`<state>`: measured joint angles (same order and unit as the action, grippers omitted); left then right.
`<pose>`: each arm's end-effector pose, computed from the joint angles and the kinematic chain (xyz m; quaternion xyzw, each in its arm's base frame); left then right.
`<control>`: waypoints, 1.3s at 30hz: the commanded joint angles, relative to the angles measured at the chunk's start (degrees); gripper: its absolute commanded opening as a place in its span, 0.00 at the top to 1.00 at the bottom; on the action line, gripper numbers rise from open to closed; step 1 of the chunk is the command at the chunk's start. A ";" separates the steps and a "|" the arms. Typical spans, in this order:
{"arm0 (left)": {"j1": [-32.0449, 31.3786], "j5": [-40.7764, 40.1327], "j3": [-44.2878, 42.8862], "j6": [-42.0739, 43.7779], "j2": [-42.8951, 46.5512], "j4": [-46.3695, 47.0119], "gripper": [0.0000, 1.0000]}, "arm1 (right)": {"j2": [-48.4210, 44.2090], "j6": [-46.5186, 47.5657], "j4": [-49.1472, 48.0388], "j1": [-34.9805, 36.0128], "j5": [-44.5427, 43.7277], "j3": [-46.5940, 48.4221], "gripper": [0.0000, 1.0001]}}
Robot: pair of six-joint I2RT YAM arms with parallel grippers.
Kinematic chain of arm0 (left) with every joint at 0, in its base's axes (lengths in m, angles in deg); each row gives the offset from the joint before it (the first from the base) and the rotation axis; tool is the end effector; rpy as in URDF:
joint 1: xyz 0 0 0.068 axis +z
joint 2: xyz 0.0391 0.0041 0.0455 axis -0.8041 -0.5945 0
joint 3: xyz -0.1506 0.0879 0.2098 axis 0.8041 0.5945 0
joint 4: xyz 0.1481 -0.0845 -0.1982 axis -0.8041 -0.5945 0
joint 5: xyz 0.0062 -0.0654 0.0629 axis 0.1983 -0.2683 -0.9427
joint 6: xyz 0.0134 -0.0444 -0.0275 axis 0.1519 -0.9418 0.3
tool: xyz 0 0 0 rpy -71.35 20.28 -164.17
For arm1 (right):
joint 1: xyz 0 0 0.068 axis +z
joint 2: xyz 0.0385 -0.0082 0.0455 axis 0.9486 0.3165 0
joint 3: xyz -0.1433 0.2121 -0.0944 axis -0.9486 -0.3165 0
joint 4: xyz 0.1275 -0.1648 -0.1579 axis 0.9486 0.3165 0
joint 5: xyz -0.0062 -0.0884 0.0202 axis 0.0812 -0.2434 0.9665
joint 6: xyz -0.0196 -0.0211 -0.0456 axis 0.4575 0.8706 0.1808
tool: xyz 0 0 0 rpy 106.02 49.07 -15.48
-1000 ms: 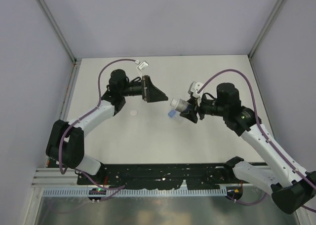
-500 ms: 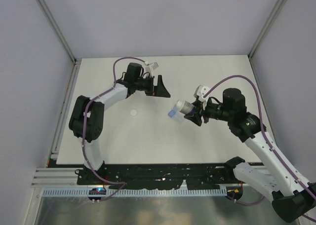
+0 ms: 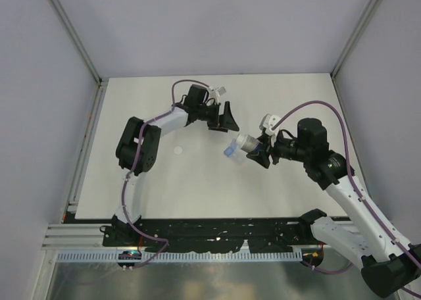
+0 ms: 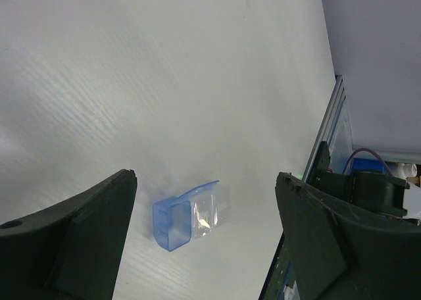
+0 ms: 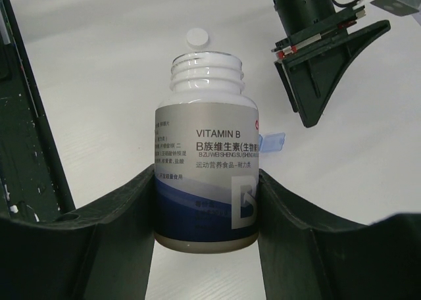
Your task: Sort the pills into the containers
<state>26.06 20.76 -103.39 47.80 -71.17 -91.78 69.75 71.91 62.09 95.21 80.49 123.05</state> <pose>0.4137 -0.2443 0.1850 0.1511 0.8354 -0.5010 0.1682 0.1608 0.0929 0.3341 -0.4590 0.6731 0.2638 0.5164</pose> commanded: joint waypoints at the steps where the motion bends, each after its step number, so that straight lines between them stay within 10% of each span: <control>1: -1.71 1.62 -3.39 -0.63 -2.57 -0.03 0.12 | 0.16 -0.51 -2.47 -0.54 1.36 0.25 0.94; 39: -4.27 6.19 12.43 6.92 7.09 2.44 0.46 | 2.36 -0.25 -2.48 -1.34 2.50 -0.19 0.94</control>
<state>22.02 26.70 -92.03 52.07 -67.41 -89.62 72.00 71.91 62.09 94.18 81.82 122.61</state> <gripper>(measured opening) 0.545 0.585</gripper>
